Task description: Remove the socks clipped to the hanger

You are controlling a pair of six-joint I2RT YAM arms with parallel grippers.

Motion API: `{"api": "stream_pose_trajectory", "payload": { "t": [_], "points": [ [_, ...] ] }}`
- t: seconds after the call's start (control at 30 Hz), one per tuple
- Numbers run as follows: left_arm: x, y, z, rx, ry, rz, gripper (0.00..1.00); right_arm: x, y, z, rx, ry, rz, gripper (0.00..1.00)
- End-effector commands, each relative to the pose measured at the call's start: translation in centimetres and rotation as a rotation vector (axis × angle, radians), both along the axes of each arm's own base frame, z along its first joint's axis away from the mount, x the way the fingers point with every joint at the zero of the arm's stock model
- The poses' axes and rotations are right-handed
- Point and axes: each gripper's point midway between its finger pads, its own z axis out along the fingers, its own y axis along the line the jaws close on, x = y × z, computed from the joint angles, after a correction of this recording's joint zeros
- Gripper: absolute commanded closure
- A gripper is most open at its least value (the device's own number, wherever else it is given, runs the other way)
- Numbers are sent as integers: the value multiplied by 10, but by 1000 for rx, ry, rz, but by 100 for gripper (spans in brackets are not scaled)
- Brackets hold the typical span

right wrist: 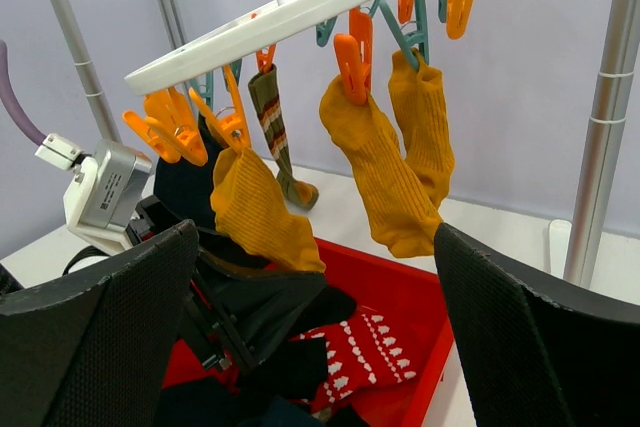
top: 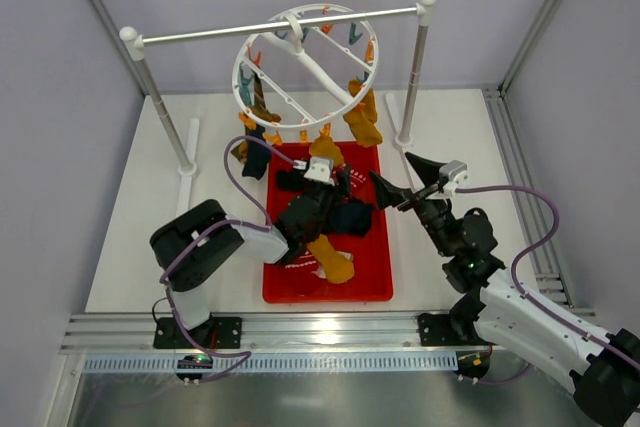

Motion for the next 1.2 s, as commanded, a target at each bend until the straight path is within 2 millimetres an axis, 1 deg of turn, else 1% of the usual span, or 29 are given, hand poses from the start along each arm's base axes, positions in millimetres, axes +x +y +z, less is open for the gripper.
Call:
{"api": "stream_pose_trajectory", "payload": {
  "t": [0.0, 0.03, 0.07, 0.13, 0.17, 0.2, 0.23, 0.27, 0.37, 0.43, 0.47, 0.5, 0.53, 0.57, 0.6, 0.67, 0.7, 0.73, 0.77, 0.8, 0.83, 0.87, 0.9, 0.93, 0.97, 1.07, 1.1, 1.13, 1.17],
  "points": [
    [-1, 12, 68, -221, -164, 46, 41, -5, -3, 12, 17, -54, 2, 0],
    [-2, 11, 69, -225, -165, 43, 47, -5, -3, 12, 17, -54, 1, 0],
    [-2, 10, 69, -224, -167, 37, 64, -5, -3, 13, 17, -54, 2, 0],
    [-4, 10, 72, -237, -169, 25, 83, -3, -3, 12, 10, -49, -4, 0],
    [-5, 10, 71, -234, -168, 15, 98, -1, -2, 10, 5, -44, -2, 0],
    [-7, 10, 70, -235, -166, 10, 100, -1, -1, 11, 4, -42, -4, 0],
    [-10, 11, 75, -244, -174, -3, 100, 0, 0, 11, 2, -42, 0, 0],
    [-13, 11, 71, -236, -168, -21, 100, 2, 3, 11, -5, -36, 3, 0],
    [-21, 16, 82, -256, -182, -46, 100, 3, 11, 11, -30, -37, 33, 0],
    [-29, 18, 78, -242, -180, -73, 100, 6, 15, 12, -38, -35, 44, 0],
    [-33, 22, 87, -254, -194, -85, 100, 5, 18, 13, -41, -40, 60, 0],
    [-36, 24, 88, -250, -198, -91, 100, 5, 21, 16, -40, -44, 72, 0],
    [-40, 27, 83, -236, -194, -102, 100, 4, 24, 17, -42, -44, 85, 0],
    [-44, 31, 90, -246, -207, -105, 100, 3, 28, 20, -44, -46, 107, 0],
    [-46, 34, 90, -241, -209, -109, 100, 0, 35, 24, -48, -54, 148, 0],
    [-52, 35, 88, -229, -210, -128, 100, -3, 48, 25, -62, -52, 212, 0],
    [-55, 37, 91, -229, -219, -137, 100, -4, 53, 33, -57, -60, 233, 0],
    [-58, 36, 89, -223, -218, -154, 100, -1, 59, 30, -67, -45, 248, 0],
    [-59, 35, 88, -218, -220, -164, 100, -3, 64, 31, -71, -44, 273, 0],
    [-61, 36, 90, -219, -224, -173, 100, -6, 72, 39, -71, -59, 313, 0],
    [-63, 36, 88, -215, -224, -180, 100, -7, 78, 41, -61, -49, 340, 0],
    [-66, 36, 86, -204, -225, -196, 100, -5, 85, 43, -62, -46, 358, 0],
    [-68, 38, 88, -208, -228, -199, 100, -9, 94, 44, -62, -46, 391, 0],
    [-70, 39, 87, -205, -229, -203, 100, -9, 98, 46, -68, -50, 398, 0],
    [-73, 41, 82, -197, -222, -211, 100, -5, 106, 47, -73, -45, 404, 0],
    [-79, 46, 84, -214, -221, -222, 100, -5, 124, 47, -87, -37, 436, 0],
    [-80, 48, 81, -212, -216, -225, 100, 0, 131, 47, -93, -27, 440, 0],
    [-81, 49, 83, -219, -218, -226, 100, 3, 134, 48, -89, -22, 427, 0],
    [-82, 50, 84, -223, -220, -230, 100, 2, 140, 55, -84, -33, 430, 0]
  ]
}}
